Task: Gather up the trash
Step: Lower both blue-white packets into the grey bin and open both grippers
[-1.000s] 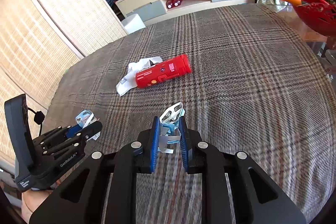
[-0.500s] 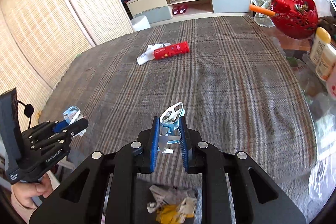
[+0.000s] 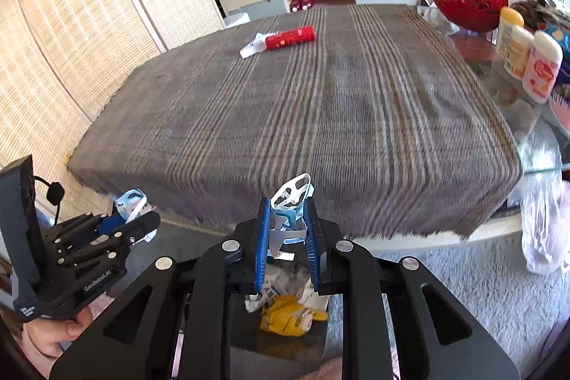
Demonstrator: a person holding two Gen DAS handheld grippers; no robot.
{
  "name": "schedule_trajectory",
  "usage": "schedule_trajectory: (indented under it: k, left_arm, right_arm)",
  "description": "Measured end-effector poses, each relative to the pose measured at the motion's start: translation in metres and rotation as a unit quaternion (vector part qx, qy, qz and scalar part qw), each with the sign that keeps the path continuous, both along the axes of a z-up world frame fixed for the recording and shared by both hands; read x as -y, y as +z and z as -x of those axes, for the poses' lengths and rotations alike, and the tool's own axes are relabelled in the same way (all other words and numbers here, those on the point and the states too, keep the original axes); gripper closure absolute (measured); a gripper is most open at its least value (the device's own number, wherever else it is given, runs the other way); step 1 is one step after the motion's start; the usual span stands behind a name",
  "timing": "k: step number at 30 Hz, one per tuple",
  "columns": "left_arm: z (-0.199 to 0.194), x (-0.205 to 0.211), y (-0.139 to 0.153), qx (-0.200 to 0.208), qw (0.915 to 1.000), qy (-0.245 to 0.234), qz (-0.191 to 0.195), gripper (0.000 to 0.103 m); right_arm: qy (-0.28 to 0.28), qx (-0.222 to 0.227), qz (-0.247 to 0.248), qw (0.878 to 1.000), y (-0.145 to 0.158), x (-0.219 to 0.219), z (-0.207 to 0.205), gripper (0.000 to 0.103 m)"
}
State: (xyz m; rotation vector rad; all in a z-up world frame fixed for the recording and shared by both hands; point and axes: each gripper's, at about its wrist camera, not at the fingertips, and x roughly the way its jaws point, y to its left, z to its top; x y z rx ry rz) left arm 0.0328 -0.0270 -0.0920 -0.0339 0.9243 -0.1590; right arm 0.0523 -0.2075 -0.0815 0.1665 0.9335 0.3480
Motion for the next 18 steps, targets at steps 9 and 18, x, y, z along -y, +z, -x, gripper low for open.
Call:
schedule_trajectory:
  k: [9,18]
  left_arm:
    - [0.03,0.011,-0.053,-0.043,0.999,-0.004,0.009,0.08]
    - [0.041,0.026,-0.103,-0.085,0.9963,-0.017,0.003,0.078]
  right_arm:
    - [0.003,-0.047,-0.005,0.999,-0.054,-0.011,0.022,0.082]
    - [-0.001,-0.086,-0.01,0.996,-0.101,-0.018,0.032,0.082]
